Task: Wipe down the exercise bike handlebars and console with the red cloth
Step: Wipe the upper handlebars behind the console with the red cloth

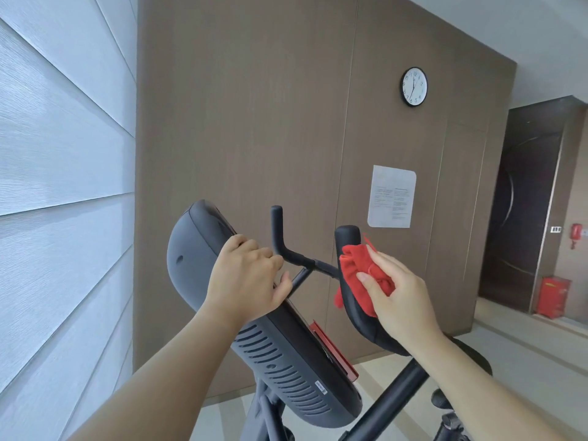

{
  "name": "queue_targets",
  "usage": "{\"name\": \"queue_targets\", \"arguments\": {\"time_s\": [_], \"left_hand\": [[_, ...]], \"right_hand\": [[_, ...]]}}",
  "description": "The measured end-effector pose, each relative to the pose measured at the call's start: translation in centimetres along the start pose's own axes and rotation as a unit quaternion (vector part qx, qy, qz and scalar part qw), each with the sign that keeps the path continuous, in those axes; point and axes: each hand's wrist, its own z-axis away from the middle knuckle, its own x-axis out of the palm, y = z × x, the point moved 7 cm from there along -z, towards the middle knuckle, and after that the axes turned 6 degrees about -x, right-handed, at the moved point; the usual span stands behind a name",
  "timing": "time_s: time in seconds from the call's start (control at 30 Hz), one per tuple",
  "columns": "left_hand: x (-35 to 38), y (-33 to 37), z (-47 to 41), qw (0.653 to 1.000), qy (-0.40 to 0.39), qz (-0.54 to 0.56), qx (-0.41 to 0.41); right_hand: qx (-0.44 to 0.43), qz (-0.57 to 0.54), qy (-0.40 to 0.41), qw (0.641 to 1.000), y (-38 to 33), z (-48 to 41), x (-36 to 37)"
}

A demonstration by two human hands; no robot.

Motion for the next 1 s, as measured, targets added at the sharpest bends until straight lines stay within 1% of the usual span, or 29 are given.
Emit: {"name": "queue_targets", "arguments": {"time_s": [0.13, 0.2, 0.33, 0.4, 0.47, 0.53, 0.57, 0.63, 0.8, 1.0], "left_hand": [[-0.1, 0.1, 0.0, 1.0, 0.004, -0.002, 0.0], [0.0, 0.1, 0.0, 1.0, 0.005, -0.001, 0.003], [0.2, 0.1, -0.1, 1.0, 0.018, -0.002, 0.006], [0.2, 0.1, -0.1, 1.0, 0.025, 0.0, 0.009], [0.1, 0.1, -0.1, 0.999, 0.034, 0.002, 0.009], [-0.1, 0.0, -0.2, 0.999, 0.04, 0.005, 0.01], [-0.1, 0.0, -0.2, 0.999, 0.042, 0.007, 0.012], [-0.2, 0.0, -0.1, 0.999, 0.045, 0.012, 0.014], [-0.4, -0.1, -0.2, 0.998, 0.053, 0.025, 0.019], [-0.5, -0.2, -0.1, 0.997, 0.062, 0.032, 0.021]], "right_hand": [[0.014, 0.002, -0.02, 1.0, 1.0, 0.7, -0.4], [0.007, 0.018, -0.013, 1.0, 0.4, -0.1, -1.0], [-0.047, 0.016, 0.025, 0.998, -2.6, -3.4, -2.1], [-0.071, 0.022, 0.027, 0.997, -3.9, -5.1, -1.9], [-0.081, 0.054, -0.009, 0.995, -4.6, -5.8, -0.8], [-0.086, 0.118, -0.051, 0.988, -4.6, -5.2, 0.8], [-0.09, 0.146, -0.056, 0.984, -4.4, -4.7, 1.3], [-0.089, 0.163, -0.046, 0.982, -4.0, -3.5, 1.4], [-0.097, 0.154, -0.044, 0.982, -3.4, -1.0, 1.3], [-0.103, 0.147, 0.004, 0.984, -3.7, -3.2, -0.4]]}}
